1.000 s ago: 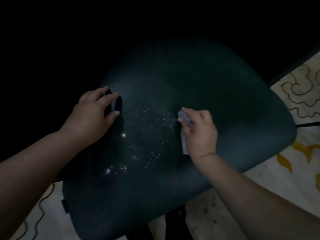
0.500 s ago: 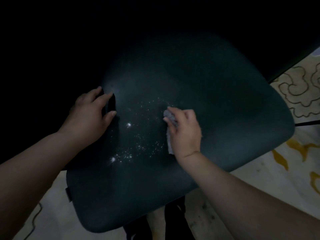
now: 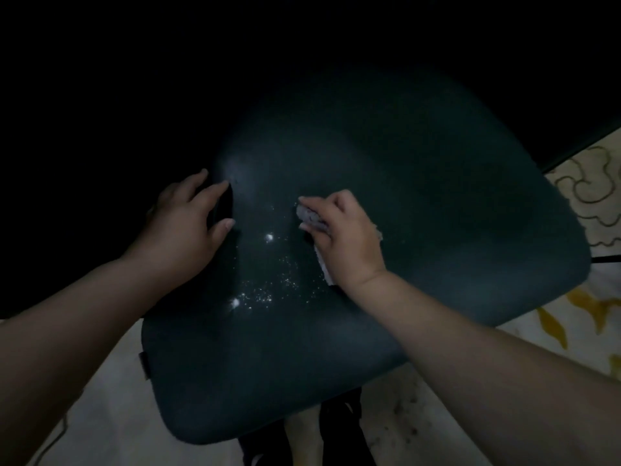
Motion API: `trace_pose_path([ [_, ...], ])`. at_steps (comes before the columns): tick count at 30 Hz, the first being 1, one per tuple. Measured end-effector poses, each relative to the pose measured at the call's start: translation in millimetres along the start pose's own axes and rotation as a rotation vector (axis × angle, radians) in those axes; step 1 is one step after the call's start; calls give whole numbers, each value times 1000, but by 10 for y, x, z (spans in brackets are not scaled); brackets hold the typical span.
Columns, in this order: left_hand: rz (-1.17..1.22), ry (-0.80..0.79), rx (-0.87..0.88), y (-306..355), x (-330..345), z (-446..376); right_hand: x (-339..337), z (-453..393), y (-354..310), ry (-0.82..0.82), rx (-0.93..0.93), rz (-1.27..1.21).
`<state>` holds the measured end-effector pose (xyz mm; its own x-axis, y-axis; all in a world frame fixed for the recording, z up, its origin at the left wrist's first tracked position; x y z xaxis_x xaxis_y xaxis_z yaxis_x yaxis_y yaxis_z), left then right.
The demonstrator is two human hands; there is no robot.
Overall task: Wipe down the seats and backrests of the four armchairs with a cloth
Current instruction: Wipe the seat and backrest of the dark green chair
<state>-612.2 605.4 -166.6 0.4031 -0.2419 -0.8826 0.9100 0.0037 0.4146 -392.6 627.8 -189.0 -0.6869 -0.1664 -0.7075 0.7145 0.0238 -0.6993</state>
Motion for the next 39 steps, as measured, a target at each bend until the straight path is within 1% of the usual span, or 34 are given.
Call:
trace_pose_path([
  [1, 3, 0, -1, 2, 8, 9, -50, -17, -4, 15, -14, -16],
  [3, 18, 9, -3, -4, 25, 22, -232, -195, 79, 145, 4, -27],
  [4, 24, 16, -2, -10, 34, 29, -338, -318, 148, 206, 37, 4],
  [5, 29, 24, -2, -18, 43, 37, -430, -435, 225, 230, 91, 65],
  [7, 37, 35, -5, -45, 58, 40, -458, -539, 358, 200, 208, 205],
  [8, 39, 38, -8, -61, 60, 43, -388, -511, 354, 173, 221, 231],
  [9, 38, 38, -9, -73, 63, 47, -278, -441, 299, 139, 190, 210],
  [12, 36, 30, -9, -106, 64, 68, 28, -147, 65, 40, -9, 80],
  [14, 38, 29, -6, -117, 63, 90, 22, -165, 35, 12, -64, 66],
  [16, 45, 27, -8, -126, 70, 114, -73, -352, 66, 49, -37, 40],
  [18, 56, 30, -12, -130, 85, 134, -123, -550, 80, 98, 48, 31],
  [20, 62, 37, -13, -126, 101, 142, -48, -590, 22, 101, 104, 43],
  [21, 62, 39, -14, -121, 108, 145, 22, -530, -33, 79, 93, 44],
  [25, 68, 38, -29, -102, 121, 196, 227, -89, -228, -130, -118, 46],
  [26, 70, 38, -27, -100, 127, 211, 214, -63, -236, -160, -154, 50],
  [27, 71, 37, -23, -97, 137, 222, 174, -107, -234, -154, -166, 38],
  [28, 74, 36, -21, -103, 146, 239, 124, -197, -230, -112, -159, 14],
  [30, 72, 42, -17, -129, 162, 277, 36, -440, -212, 19, -94, -33],
  [31, 65, 46, -13, -143, 170, 294, 15, -553, -207, 55, -57, -40],
  [32, 56, 48, -6, -156, 180, 309, 28, -616, -208, 52, -31, -27],
  [34, 47, 51, 2, -176, 206, 326, 125, -548, -235, -11, -36, 45],
  [36, 60, 51, -11, -182, 233, 340, 227, -285, -267, -106, -127, 71],
  [39, 92, 50, -29, -163, 267, 399, 265, 103, -291, -290, -260, 85],
])
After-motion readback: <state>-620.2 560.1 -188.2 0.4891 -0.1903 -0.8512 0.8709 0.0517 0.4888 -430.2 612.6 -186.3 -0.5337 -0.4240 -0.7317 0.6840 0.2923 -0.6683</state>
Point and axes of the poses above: each hand's wrist, its own z-axis away from the middle knuckle, its own x-axis out of the palm, y = z × x, the point moved 3 cm from there along -z, towards the middle knuckle, and after that the axes turned 11 degrees about x, right-handed, at the moved point
